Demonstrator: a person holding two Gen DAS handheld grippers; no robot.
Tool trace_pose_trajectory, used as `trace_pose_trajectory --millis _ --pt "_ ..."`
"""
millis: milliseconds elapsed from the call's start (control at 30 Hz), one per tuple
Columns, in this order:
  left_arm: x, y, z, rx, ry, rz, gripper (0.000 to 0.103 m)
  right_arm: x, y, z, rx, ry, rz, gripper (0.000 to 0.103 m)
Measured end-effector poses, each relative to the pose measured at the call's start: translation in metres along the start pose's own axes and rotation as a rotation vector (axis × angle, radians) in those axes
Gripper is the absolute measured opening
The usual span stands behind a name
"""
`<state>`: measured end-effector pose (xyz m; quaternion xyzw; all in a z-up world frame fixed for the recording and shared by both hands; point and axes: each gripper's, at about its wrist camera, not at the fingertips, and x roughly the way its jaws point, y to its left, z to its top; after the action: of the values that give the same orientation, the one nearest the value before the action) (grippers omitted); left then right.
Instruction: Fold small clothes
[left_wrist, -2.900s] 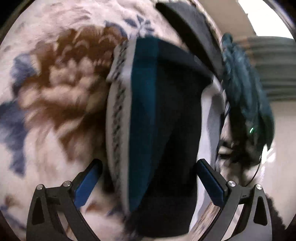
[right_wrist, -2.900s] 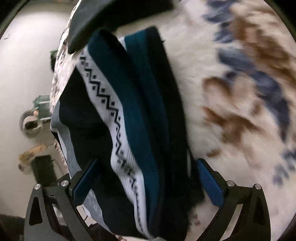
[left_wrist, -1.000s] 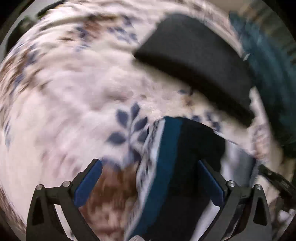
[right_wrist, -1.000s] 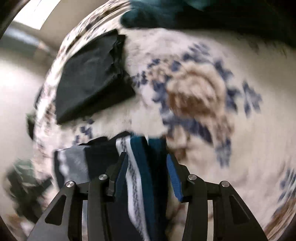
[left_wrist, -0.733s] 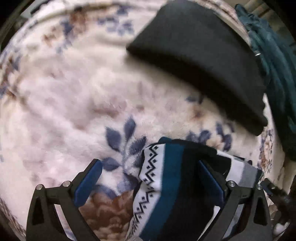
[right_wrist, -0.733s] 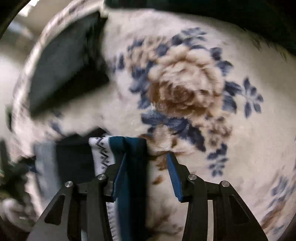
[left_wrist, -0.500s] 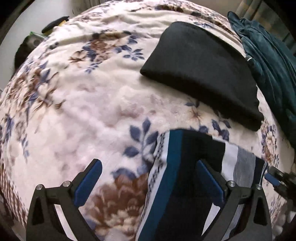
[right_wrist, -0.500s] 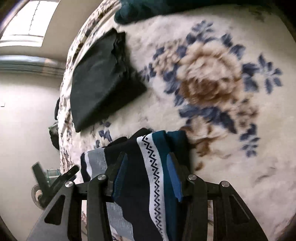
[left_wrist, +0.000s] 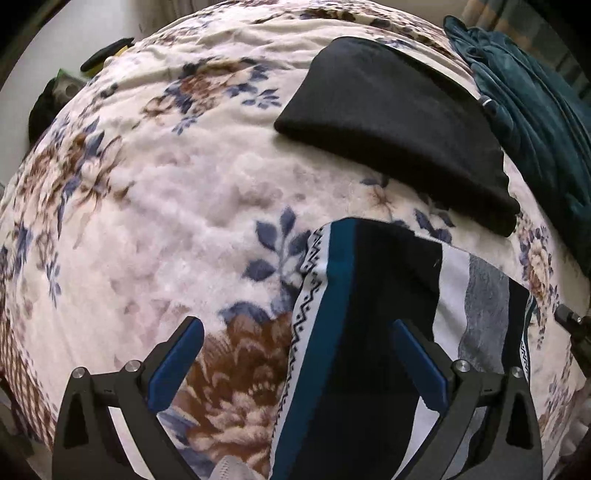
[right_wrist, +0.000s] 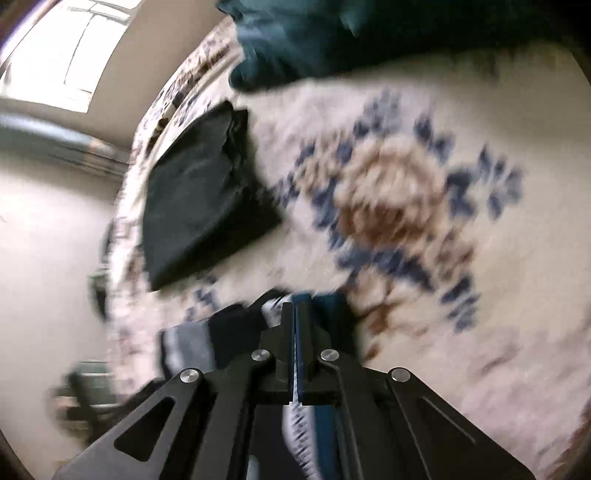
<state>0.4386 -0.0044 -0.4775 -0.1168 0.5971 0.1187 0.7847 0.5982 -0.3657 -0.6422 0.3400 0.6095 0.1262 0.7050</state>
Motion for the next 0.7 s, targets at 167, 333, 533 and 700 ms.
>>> trace_pose_trajectory --millis 167,333,533,700 --pt "0.001 -0.005 0.004 0.018 -0.001 0.004 0.103 0.043 0.005 -0.010 -0.039 0.114 -0.058 0.041" --pt "0.004 -0.005 0.000 0.042 0.023 0.004 0.103 0.073 0.005 -0.019 -0.077 0.121 -0.126 0.032" --pt "0.000 -0.005 0.000 0.067 -0.002 0.024 0.103 0.038 0.020 -0.034 -0.129 -0.077 -0.189 0.009" --pt "0.006 -0.013 0.005 0.076 -0.005 -0.003 0.103 -0.005 0.026 -0.036 -0.114 -0.182 -0.191 0.009"
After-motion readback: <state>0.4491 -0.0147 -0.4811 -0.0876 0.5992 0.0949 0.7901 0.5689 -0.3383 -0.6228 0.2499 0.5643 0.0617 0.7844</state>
